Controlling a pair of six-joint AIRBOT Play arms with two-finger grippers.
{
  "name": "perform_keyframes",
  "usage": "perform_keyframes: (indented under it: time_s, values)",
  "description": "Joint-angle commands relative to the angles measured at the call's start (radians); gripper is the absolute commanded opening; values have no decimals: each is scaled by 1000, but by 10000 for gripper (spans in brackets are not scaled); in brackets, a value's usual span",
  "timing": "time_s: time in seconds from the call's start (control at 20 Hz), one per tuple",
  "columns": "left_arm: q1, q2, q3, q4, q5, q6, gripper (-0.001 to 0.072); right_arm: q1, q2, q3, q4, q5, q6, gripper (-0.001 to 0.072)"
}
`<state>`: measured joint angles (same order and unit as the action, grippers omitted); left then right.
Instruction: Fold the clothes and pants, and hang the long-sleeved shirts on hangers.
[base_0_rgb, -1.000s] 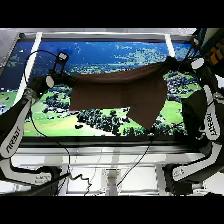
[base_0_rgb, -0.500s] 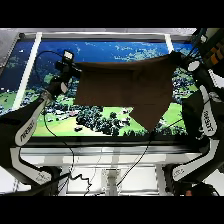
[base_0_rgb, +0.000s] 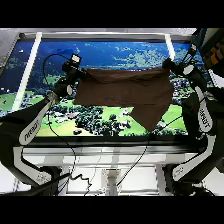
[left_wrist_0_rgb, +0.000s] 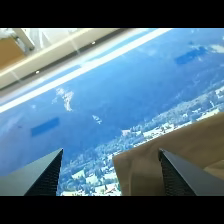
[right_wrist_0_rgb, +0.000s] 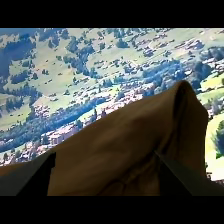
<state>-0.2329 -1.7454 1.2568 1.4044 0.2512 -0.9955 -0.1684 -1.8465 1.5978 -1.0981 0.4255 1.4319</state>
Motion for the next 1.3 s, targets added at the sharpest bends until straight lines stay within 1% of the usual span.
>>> perform_keyframes:
  time_s: [0.0,0.15,0.2,0.25,0.3,0.35,0.4,0.55,0.6,0.65,0.7,0.75,0.8,0.95,1.1,1.15,1.25]
  values:
    - [4,79,1,0,-164,0,665,0,31,0,-1,69,0,692]
    - [21,177,1,-1,-456,-3,663,-6,93,0,-23,119,-1,691]
    - [32,223,1,-3,-565,-58,648,-14,118,0,-26,150,-1,690]
    - [48,273,1,2,-662,-151,561,-32,146,0,-32,203,0,678]
    - [74,329,1,1,-763,-240,417,-55,172,0,-43,270,0,617]
    - [103,377,1,1,-847,-290,387,-88,199,0,-60,366,-1,541]
    - [140,420,0,1,-928,-302,387,-121,218,0,-69,467,-1,489]
    - [262,494,0,-18,-1125,-302,388,-217,224,-5,-55,905,0,481]
    - [304,502,-1,-52,-1173,-303,437,-232,221,-20,-55,1023,0,481]
    - [340,504,-1,-95,-1207,-303,523,-237,222,-49,-51,1111,0,481]
    - [375,502,-2,-142,-1230,-303,604,-240,222,-82,-49,1164,0,481]
    - [401,499,-5,-181,-1240,-302,620,-235,222,-126,-39,1181,-1,481]
    - [420,499,-12,-207,-1240,-298,619,-230,222,-173,-23,1170,-1,480]
    - [433,499,-34,-209,-1239,-299,619,-216,225,-312,6,1073,2,480]
    - [433,494,-52,-209,-1234,-299,619,-215,225,-383,-10,912,119,476]
    - [433,486,-54,-209,-1235,-299,619,-215,224,-388,-21,875,154,444]
    - [433,460,-55,-210,-1240,-299,619,-211,223,-389,-43,828,180,440]
